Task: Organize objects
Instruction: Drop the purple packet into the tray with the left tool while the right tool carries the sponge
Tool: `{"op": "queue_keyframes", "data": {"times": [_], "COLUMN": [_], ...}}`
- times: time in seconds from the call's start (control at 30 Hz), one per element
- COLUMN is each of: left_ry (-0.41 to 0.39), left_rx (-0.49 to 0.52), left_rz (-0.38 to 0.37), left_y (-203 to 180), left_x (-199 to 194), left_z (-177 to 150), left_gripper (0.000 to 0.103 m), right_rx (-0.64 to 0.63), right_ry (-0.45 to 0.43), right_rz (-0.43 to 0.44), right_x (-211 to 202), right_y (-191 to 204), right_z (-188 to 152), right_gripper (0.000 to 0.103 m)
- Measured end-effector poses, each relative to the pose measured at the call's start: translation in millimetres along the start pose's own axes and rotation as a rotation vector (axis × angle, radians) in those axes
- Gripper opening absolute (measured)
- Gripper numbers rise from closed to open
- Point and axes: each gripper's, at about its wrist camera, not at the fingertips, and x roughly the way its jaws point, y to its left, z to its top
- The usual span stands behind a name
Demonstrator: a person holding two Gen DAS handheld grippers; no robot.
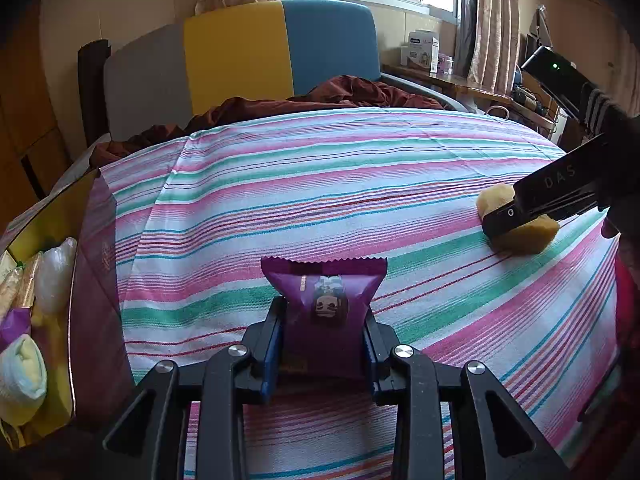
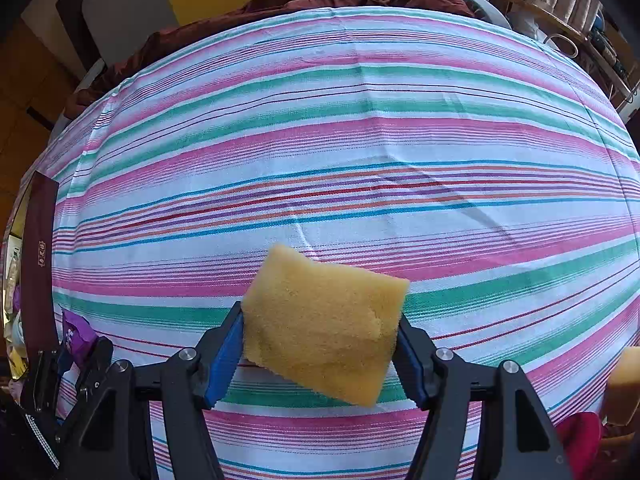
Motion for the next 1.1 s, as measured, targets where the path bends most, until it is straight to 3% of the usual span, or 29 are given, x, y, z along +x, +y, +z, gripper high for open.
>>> {"op": "queue_keyframes", "data": {"times": [0.33, 0.73, 1.1], "left_ry": [0.041, -0.084, -0.135], "left_rx": [-0.047, -0.101, -0.202], "left_rz": [0.007, 0.066, 0.223], "left_y": [8.7, 44.8, 125.0], "left_x": [-8.7, -86.3, -135.5], "left_z": [6.8, 23.6, 7.3], "left_gripper": [0.033, 0.033, 0.033], "right_rx": [-0.006, -0.012, -0.066], "right_ry": [0.004, 0.000, -0.015], "right_rz": [-0.005, -0.012, -0.084], "right_x": [2.1, 2.0, 2.9], "right_y": [-3.7, -10.8, -12.5], "right_z": [-0.4, -0.2, -0.5], "right_gripper": [0.069, 0.068, 0.068]}}
